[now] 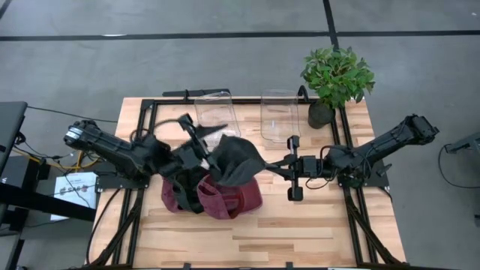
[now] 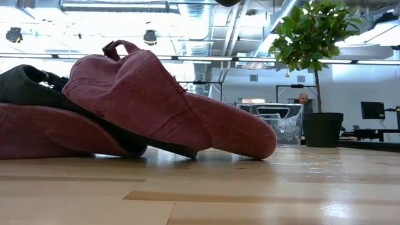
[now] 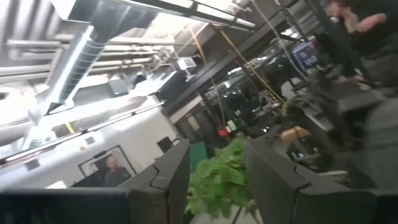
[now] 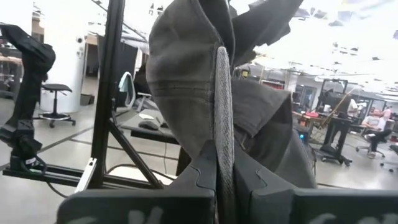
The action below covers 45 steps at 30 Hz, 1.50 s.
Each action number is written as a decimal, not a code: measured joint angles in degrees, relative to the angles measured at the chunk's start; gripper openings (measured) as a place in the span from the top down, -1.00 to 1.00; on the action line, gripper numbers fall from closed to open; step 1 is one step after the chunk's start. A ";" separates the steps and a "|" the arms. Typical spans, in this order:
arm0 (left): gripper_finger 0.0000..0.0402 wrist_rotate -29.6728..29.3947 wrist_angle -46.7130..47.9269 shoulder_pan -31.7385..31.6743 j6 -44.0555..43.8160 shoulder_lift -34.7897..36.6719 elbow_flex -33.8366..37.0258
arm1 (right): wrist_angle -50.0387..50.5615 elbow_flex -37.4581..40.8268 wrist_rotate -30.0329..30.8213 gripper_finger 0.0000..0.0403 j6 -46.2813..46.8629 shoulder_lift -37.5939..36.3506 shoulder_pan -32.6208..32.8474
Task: Pick & Place hat
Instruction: Put the right black cap in the right transparent bin
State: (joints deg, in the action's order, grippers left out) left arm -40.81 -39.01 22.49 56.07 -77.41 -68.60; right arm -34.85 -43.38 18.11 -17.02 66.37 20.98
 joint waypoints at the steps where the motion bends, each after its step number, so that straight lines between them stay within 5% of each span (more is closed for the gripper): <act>1: 0.25 0.10 -0.05 -0.52 -0.07 0.38 0.00 | 0.15 0.00 0.22 1.00 -0.03 0.00 0.00; 15: 0.25 -0.48 0.00 -4.84 4.25 3.09 0.00 | 0.71 0.00 3.34 1.00 -1.52 -0.11 -0.09; 22: 0.25 -10.07 1.44 -1.89 5.57 8.48 0.00 | 3.11 0.00 4.41 1.00 -1.09 -3.51 -0.10; 32: 0.25 -12.61 28.81 4.34 -11.43 15.24 0.00 | 8.58 0.00 -0.73 1.00 0.49 -10.06 0.78; 34: 0.25 -9.84 36.24 4.88 -17.26 16.01 0.01 | 9.61 0.00 -2.42 1.00 0.87 -10.88 0.78; 38: 0.25 5.03 46.67 4.83 -27.29 16.46 0.09 | 10.10 0.00 -6.02 1.00 2.01 -11.34 0.76; 45: 0.26 19.13 48.08 4.77 -28.50 15.22 0.08 | 11.29 0.00 -6.83 1.00 2.60 -11.30 1.56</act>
State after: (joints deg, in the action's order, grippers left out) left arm -21.68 9.06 27.26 27.57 -62.18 -68.52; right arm -23.56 -43.38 11.28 -14.41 55.07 22.53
